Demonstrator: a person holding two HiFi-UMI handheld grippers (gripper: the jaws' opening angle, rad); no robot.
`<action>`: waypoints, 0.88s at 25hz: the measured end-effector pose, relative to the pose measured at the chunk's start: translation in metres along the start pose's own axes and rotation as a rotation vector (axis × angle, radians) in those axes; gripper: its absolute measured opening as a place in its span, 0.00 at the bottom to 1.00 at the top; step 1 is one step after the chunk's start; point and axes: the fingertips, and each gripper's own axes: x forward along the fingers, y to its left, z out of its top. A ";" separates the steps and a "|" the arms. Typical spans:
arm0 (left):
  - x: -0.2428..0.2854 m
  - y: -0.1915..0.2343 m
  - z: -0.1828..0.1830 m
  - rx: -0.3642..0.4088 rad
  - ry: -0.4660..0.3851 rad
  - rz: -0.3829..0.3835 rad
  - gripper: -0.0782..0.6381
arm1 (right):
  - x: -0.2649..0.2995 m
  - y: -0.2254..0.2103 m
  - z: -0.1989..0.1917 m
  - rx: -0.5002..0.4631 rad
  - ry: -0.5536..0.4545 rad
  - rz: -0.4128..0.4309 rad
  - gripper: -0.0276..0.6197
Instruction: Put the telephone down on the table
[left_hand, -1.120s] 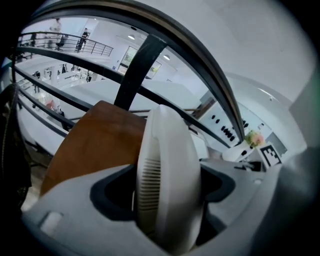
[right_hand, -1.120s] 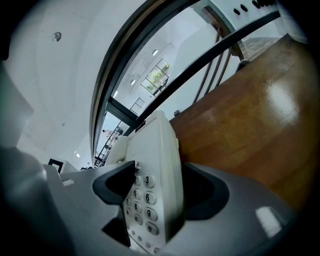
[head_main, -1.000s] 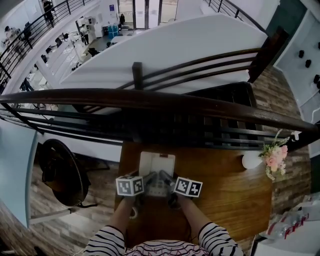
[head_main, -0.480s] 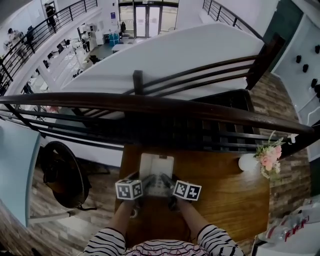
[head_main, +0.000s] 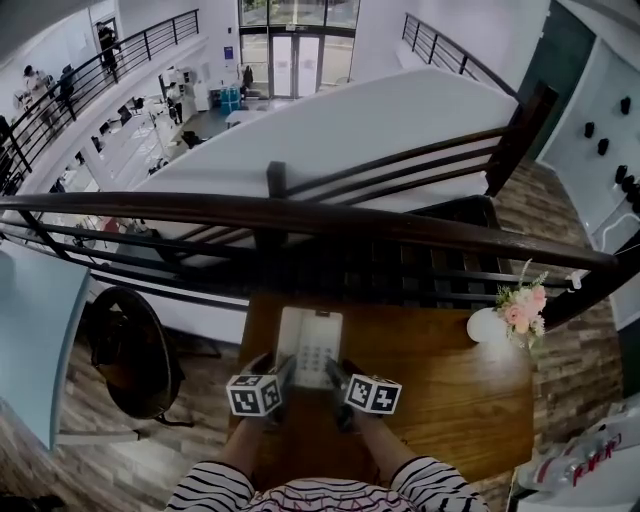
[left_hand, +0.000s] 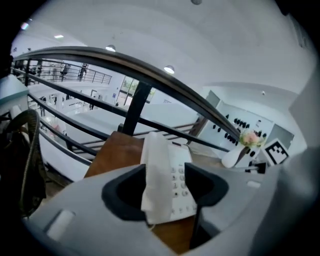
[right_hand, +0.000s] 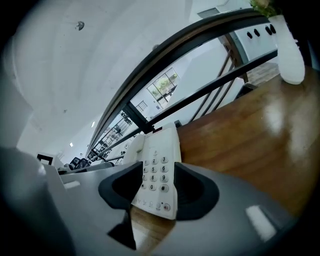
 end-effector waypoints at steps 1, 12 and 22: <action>-0.007 -0.003 -0.003 0.012 -0.006 0.004 0.43 | -0.005 0.001 -0.004 -0.003 -0.009 0.000 0.33; -0.084 -0.037 -0.036 0.038 -0.071 0.042 0.15 | -0.070 0.027 -0.041 -0.069 -0.070 0.010 0.05; -0.144 -0.097 -0.076 0.004 -0.120 0.035 0.11 | -0.145 0.037 -0.079 -0.136 -0.016 0.080 0.04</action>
